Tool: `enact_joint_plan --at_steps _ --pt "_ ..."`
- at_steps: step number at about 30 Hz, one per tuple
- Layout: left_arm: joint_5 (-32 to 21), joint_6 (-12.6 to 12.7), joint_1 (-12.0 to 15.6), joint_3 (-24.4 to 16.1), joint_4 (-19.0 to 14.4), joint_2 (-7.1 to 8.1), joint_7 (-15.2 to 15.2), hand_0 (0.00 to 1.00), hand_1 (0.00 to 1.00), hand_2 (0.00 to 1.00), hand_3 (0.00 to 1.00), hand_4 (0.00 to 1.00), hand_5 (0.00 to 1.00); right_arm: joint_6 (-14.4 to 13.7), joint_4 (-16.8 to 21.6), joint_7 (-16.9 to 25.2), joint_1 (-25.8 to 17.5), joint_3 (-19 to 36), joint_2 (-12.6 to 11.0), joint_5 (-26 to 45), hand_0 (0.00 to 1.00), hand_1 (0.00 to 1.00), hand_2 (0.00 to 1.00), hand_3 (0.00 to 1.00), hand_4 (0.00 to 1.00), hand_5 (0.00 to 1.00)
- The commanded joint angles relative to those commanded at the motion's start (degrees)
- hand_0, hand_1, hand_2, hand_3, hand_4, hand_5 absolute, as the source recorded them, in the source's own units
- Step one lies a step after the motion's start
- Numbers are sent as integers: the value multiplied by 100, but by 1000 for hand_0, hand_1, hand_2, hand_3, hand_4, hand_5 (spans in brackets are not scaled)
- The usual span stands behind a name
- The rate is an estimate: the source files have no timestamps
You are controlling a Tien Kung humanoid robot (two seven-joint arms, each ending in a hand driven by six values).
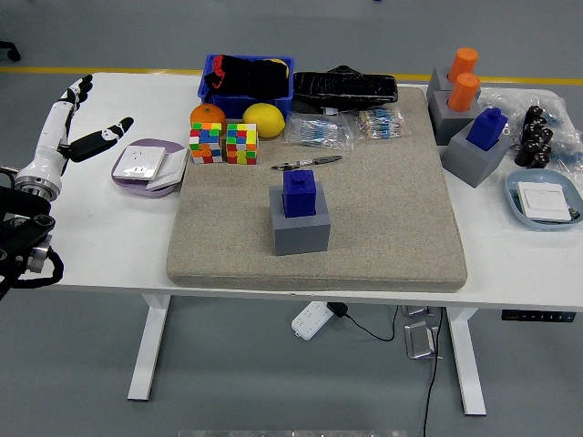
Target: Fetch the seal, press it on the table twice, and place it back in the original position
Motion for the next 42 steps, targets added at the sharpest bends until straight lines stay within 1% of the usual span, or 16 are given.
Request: enact_joint_plan --at_steps 42 --pt "20 -5 -44 35 -21 -17 21 998 998 992 973 849 332 4 -7 3 15 65 1 -18 803 711 705 663 766 559"
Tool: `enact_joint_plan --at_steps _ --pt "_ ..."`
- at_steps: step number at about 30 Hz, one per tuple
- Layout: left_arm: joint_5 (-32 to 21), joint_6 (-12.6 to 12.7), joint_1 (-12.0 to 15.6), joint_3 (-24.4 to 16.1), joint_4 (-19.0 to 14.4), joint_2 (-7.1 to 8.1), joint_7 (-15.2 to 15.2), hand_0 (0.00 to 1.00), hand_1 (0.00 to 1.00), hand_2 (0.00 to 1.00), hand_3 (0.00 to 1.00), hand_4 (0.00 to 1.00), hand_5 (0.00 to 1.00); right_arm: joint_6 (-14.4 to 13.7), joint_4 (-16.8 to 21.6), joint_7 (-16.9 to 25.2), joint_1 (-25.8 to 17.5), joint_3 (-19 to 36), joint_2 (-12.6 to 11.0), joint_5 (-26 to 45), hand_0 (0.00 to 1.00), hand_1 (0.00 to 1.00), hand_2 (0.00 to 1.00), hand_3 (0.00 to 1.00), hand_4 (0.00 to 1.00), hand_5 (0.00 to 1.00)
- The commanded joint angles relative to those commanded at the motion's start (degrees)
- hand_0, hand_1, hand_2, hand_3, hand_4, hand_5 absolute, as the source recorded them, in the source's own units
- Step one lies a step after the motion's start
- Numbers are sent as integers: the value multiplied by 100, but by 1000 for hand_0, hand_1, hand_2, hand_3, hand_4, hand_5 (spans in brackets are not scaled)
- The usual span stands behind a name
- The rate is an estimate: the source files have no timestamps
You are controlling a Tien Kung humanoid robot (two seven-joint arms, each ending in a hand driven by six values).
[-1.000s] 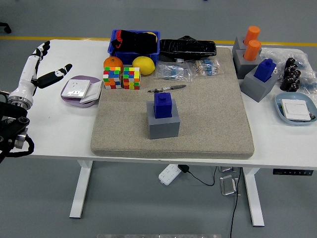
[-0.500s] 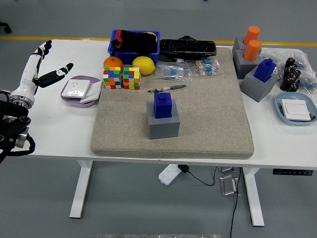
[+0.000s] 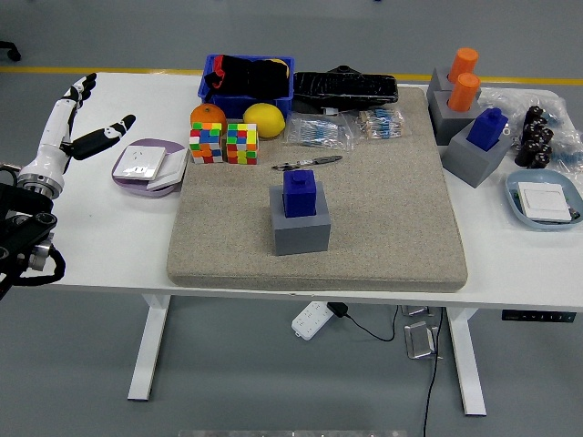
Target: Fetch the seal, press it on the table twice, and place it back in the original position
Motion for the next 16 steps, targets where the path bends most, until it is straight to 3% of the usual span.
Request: enact_joint_plan --at_steps 16 --pt "4 -1 -7 33 -7 23 5 998 998 992 972 847 330 -3 0 5 -4 -7 -14 -10 802 711 705 663 766 559"
